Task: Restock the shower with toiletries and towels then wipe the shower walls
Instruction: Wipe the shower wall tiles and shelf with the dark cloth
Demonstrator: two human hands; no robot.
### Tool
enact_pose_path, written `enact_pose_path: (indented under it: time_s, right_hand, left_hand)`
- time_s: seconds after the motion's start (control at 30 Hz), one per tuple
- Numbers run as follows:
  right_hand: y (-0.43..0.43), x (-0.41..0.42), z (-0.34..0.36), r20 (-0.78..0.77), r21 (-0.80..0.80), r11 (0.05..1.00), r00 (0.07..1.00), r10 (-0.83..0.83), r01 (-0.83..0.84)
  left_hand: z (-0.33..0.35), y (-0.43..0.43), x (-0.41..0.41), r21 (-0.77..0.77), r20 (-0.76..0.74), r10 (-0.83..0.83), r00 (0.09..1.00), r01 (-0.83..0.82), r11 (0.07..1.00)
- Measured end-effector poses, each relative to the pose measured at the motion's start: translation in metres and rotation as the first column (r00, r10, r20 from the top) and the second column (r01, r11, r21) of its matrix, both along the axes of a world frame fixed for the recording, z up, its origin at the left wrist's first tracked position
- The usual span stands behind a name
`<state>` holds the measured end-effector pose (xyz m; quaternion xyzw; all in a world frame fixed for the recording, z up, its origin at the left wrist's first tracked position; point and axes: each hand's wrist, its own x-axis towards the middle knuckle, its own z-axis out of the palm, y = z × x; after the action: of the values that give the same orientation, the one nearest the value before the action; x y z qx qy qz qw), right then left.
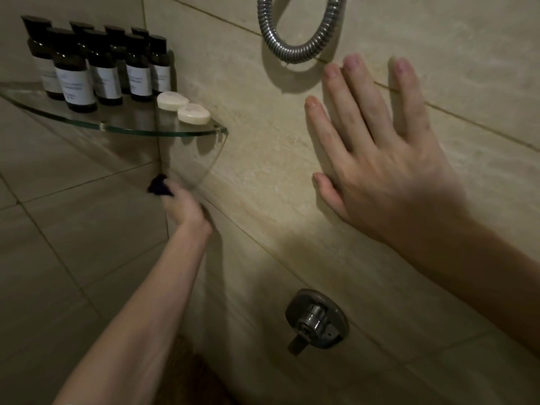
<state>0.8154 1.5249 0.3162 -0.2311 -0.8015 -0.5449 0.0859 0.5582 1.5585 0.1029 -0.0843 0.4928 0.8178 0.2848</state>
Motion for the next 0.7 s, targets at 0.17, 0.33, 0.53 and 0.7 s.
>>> enact_pose_path:
  time_s: [0.17, 0.33, 0.53, 0.7]
  right_hand:
    - [0.002, 0.000, 0.000, 0.006, 0.003, 1.000, 1.000, -0.001, 0.001]
    - [-0.002, 0.000, 0.000, -0.012, -0.056, 0.998, 1.000, -0.001, 0.000]
    - [-0.005, -0.002, 0.002, -0.015, -0.081, 0.997, 1.000, 0.001, -0.003]
    - [-0.005, -0.001, -0.001, -0.015, -0.042, 0.999, 1.000, -0.003, 0.002]
  left_hand:
    - [-0.021, -0.002, 0.081, -0.165, -0.413, -0.113, 0.904, 0.048, 0.985]
    - [-0.077, -0.062, 0.166, -0.237, -0.360, -0.376, 0.854, 0.306, 0.922]
    - [-0.138, -0.116, 0.213, -0.176, 0.272, -0.582, 0.767, 0.634, 0.753]
    - [-0.108, -0.116, 0.192, 0.060, 0.505, -0.495, 0.707, 0.544, 0.837]
